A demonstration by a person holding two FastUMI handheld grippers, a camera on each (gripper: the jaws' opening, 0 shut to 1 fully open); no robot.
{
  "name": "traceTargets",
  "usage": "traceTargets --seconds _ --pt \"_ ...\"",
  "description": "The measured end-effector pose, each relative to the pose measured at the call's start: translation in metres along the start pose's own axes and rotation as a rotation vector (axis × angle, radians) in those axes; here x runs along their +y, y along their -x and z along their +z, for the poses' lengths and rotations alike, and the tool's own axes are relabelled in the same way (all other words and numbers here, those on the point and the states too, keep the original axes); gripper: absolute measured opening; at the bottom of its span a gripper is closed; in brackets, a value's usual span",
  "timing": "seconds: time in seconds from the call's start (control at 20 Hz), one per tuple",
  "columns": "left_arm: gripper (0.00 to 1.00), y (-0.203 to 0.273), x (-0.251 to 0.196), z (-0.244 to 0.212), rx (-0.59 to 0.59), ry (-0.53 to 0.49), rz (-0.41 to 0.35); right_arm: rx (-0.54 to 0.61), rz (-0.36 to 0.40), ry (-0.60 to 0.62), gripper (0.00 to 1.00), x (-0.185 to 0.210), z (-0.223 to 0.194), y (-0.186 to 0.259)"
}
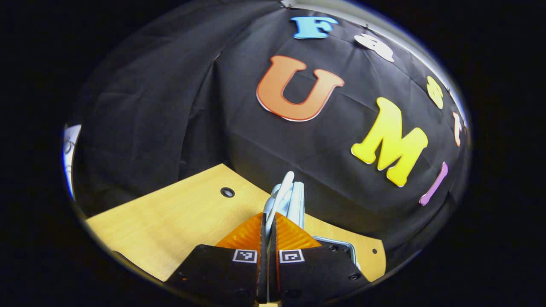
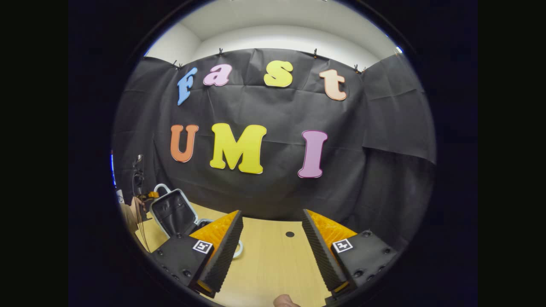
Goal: First open the suitcase, pack the skin care products into it, and then close the suitcase.
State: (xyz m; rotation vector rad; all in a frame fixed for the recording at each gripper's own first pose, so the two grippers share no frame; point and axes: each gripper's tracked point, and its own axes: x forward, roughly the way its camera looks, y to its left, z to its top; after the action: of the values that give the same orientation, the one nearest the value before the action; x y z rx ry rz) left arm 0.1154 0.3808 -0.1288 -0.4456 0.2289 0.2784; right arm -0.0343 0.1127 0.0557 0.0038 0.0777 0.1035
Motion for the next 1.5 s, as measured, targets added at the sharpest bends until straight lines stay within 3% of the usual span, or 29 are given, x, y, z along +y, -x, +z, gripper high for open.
traceTargets --seconds 0.15,0.2,0.25,0.45,0.65,1.15,1.35,1.5 --pt "0.05 0.013 -0.033 0.004 -0.032 -0.143 0.023 -0.023 0.012 -0.011 0.83 -0.014 0.006 -0.002" --pt "0.12 0.015 -0.045 0.0 -0.04 -0.185 0.024 -0.025 0.02 -0.016 0.83 -0.017 0.006 -0.002" --pt "0.04 0.018 -0.06 -0.001 -0.049 -0.225 0.016 -0.022 0.024 -0.018 0.83 -0.02 0.004 -0.003" --pt "0.03 0.024 -0.115 -0.011 -0.07 -0.417 -0.024 -0.005 0.039 -0.023 0.83 -0.036 -0.005 -0.002" --pt "0.03 0.028 -0.164 -0.036 -0.071 -0.538 -0.059 0.002 0.036 -0.03 0.83 -0.052 -0.009 -0.007" --pt "0.03 0.03 -0.278 -0.159 0.006 -0.776 -0.184 0.05 0.002 -0.017 0.83 -0.083 -0.029 -0.004" --pt "0.0 0.018 -0.298 -0.209 0.052 -0.883 -0.18 0.074 -0.018 -0.009 0.83 -0.094 -0.042 0.002" --pt "0.03 0.009 -0.304 -0.247 0.096 -0.947 -0.168 0.097 -0.034 0.003 0.83 -0.104 -0.055 0.006"
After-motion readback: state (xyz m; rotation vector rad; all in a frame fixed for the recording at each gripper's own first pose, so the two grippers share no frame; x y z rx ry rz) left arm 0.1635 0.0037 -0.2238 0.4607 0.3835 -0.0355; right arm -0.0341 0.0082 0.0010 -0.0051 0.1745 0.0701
